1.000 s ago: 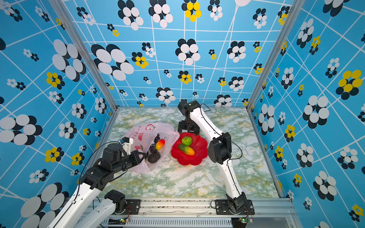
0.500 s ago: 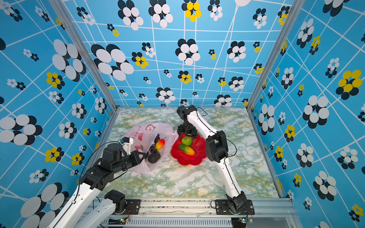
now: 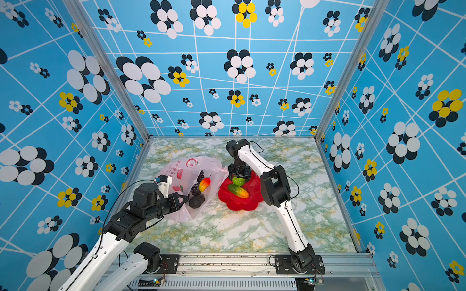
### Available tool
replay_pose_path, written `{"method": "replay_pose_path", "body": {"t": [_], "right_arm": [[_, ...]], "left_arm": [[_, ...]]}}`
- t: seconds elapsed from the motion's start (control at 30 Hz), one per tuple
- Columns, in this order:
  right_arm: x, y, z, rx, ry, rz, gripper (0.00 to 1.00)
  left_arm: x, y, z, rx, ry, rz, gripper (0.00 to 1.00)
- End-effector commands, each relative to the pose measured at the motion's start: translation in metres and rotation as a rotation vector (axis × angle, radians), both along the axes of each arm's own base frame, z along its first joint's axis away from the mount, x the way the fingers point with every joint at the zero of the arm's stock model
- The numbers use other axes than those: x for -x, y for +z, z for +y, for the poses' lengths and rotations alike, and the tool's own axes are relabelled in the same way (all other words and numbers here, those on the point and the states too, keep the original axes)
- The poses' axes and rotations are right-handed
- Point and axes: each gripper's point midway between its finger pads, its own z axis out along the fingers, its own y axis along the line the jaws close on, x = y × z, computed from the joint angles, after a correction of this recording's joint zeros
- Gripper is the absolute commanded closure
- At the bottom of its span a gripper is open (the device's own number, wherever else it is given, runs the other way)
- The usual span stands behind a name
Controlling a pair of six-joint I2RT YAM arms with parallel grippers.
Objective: Place the fruits into the plastic bag
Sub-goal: 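Lower the right gripper onto the green bumpy fruit and close, then lift the green fruit out of the bowl with the right gripper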
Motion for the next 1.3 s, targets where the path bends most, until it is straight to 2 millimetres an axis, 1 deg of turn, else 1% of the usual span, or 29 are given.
{"method": "replay_pose_path", "body": {"t": [0.0, 0.07, 0.2, 0.37, 0.53, 0.87, 1.03, 1.27], "right_arm": [[0.002, -0.018, 0.000, 0.008, -0.020, 0.029, 0.19], [0.002, -0.019, 0.000, 0.007, -0.024, 0.028, 0.20], [-0.001, -0.018, 0.001, 0.003, -0.030, 0.013, 0.27], [-0.006, -0.005, -0.001, 0.009, -0.028, -0.029, 0.38], [-0.008, 0.014, -0.005, 0.011, -0.021, -0.072, 0.42], [-0.012, 0.070, -0.013, 0.001, -0.009, -0.185, 0.47], [-0.014, 0.109, -0.019, -0.004, 0.000, -0.264, 0.48], [-0.022, 0.176, -0.025, -0.029, -0.001, -0.411, 0.50]], "left_arm": [[-0.002, 0.012, 0.000, -0.027, -0.012, -0.038, 1.00], [-0.002, 0.012, 0.001, -0.033, -0.014, -0.039, 1.00], [-0.002, 0.012, 0.000, -0.043, -0.018, -0.041, 1.00], [-0.002, 0.012, -0.001, -0.042, -0.020, -0.042, 1.00], [-0.001, 0.012, -0.002, -0.039, -0.025, -0.041, 1.00], [0.000, 0.011, -0.004, -0.009, -0.017, -0.026, 1.00], [0.001, 0.011, -0.006, 0.011, -0.016, -0.023, 1.00], [0.001, 0.010, -0.008, 0.033, -0.016, -0.016, 1.00]]}}
